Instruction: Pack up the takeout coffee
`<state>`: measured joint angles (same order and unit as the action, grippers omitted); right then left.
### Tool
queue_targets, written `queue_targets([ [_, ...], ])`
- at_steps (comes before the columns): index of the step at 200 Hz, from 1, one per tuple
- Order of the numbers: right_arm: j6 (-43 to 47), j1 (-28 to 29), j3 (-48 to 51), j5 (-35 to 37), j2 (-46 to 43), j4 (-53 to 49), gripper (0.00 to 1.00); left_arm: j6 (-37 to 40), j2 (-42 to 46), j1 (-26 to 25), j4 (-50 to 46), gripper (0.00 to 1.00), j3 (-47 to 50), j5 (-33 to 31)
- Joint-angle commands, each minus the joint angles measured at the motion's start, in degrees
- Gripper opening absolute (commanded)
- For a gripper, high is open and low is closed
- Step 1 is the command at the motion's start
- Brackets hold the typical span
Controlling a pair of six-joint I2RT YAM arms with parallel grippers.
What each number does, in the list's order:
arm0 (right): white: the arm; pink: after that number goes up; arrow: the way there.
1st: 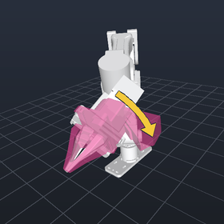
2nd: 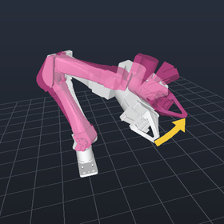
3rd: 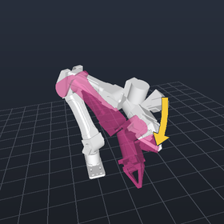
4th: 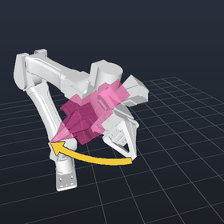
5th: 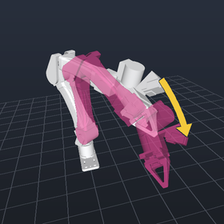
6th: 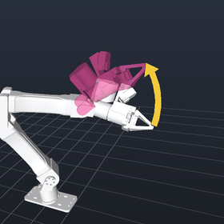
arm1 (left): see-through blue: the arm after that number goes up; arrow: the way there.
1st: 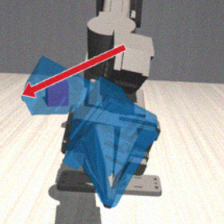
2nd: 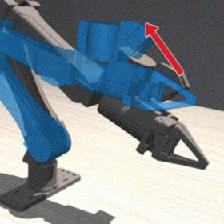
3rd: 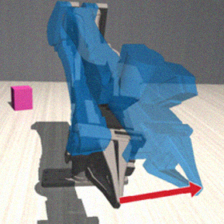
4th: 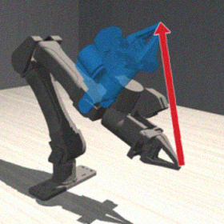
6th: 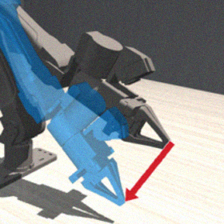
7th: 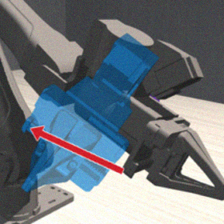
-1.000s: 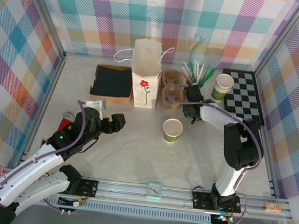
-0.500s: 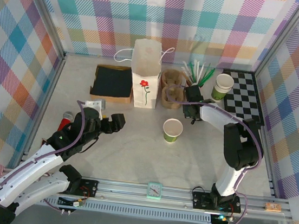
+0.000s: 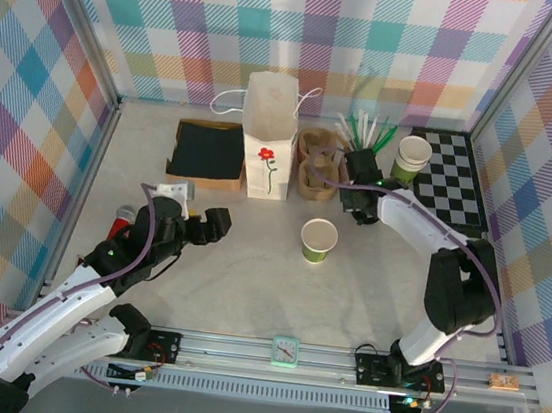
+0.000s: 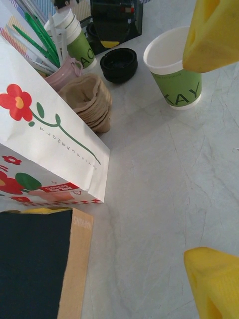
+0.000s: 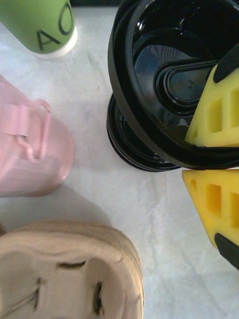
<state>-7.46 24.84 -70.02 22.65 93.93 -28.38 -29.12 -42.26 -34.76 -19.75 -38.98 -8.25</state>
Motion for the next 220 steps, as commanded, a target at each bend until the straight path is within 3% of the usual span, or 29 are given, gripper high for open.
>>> queue_targets([
  [1, -1.9, 0.3, -1.6, -2.9, -4.6, -4.1, 0.14, 0.8, 0.2, -0.7, -0.6, 0.9, -2.3, 0.0],
  [55, -3.6, 0.3, -5.5, -16.0, -15.8, -9.2, 0.15, -0.1, -1.7, -0.7, 1.7, 0.91, -4.3, 2.6],
  [109, -7.5, 0.3, -7.8, -37.4, -24.9, -6.2, 0.16, -3.7, -4.2, -0.7, 8.3, 0.9, -5.3, 7.3],
  [161, -19.2, 0.1, -8.8, -60.4, -28.2, 7.1, 0.16, -7.3, -4.6, -0.7, 13.6, 0.88, -6.1, 11.6],
  [220, -30.5, -0.3, -11.8, -72.0, -25.1, 20.9, 0.15, -8.4, -5.0, -0.7, 20.2, 0.87, -10.2, 14.1],
])
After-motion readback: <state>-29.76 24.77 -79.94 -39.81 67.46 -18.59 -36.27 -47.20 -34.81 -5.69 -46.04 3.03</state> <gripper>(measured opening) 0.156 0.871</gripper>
